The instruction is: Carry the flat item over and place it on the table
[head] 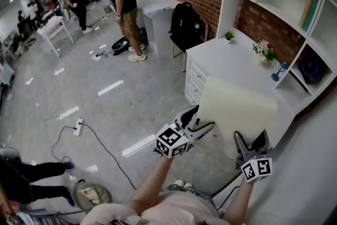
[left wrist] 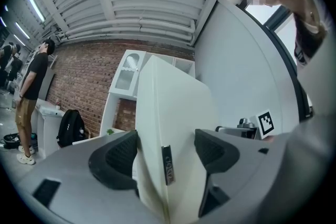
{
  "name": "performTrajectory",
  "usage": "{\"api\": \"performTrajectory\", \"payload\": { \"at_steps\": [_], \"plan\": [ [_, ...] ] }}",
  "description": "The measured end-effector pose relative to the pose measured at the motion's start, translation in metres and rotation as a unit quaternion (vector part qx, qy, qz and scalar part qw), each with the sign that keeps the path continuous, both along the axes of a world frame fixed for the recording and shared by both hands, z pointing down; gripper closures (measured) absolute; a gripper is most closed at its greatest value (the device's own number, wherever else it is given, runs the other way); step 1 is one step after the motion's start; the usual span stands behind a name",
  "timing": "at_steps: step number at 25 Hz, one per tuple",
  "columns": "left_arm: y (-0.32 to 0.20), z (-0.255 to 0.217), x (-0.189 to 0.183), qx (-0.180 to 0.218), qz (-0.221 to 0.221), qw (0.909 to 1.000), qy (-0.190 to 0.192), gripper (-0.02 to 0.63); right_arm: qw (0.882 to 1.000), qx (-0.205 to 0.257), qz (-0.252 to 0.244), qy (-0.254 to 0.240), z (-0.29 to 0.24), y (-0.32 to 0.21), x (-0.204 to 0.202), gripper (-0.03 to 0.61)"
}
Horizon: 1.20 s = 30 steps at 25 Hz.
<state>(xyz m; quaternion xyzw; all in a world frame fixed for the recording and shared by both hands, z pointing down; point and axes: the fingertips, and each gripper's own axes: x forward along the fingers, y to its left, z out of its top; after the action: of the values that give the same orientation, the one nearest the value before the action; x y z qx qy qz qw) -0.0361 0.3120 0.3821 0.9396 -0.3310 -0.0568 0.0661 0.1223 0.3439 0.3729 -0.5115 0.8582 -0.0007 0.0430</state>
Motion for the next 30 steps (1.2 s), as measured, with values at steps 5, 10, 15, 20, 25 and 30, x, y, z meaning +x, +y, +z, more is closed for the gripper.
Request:
{"api": "performTrajectory", "payload": {
  "at_steps": [5,10,15,20,25,30],
  "plan": [
    [-0.007,0.009,0.002,-0.003,0.007,1.0,-0.003,0.278,1.0,-0.002,0.007,-0.001,0.009,-0.006,0.001,0.121],
    [-0.021,0.014,0.008,-0.005,0.016,0.9999,-0.003,0.278,1.0,-0.002,0.014,-0.003,0.013,-0.017,0.006,0.12],
    [-0.042,0.016,0.011,-0.007,0.019,0.9998,0.0,0.278,1.0,-0.001,0.018,-0.004,0.013,-0.037,0.01,0.12],
    [-0.072,0.021,0.012,-0.007,0.017,0.9998,-0.004,0.278,1.0,-0.002,0.017,-0.007,0.019,-0.069,0.011,0.118],
    [-0.125,0.027,0.014,-0.004,0.011,0.9999,-0.002,0.278,1.0,0.001,0.014,-0.009,0.024,-0.124,0.014,0.117],
    [-0.215,0.027,0.016,0.006,0.0,1.0,-0.008,0.278,1.0,0.009,0.004,-0.011,0.026,-0.219,0.016,0.115]
  ]
}}
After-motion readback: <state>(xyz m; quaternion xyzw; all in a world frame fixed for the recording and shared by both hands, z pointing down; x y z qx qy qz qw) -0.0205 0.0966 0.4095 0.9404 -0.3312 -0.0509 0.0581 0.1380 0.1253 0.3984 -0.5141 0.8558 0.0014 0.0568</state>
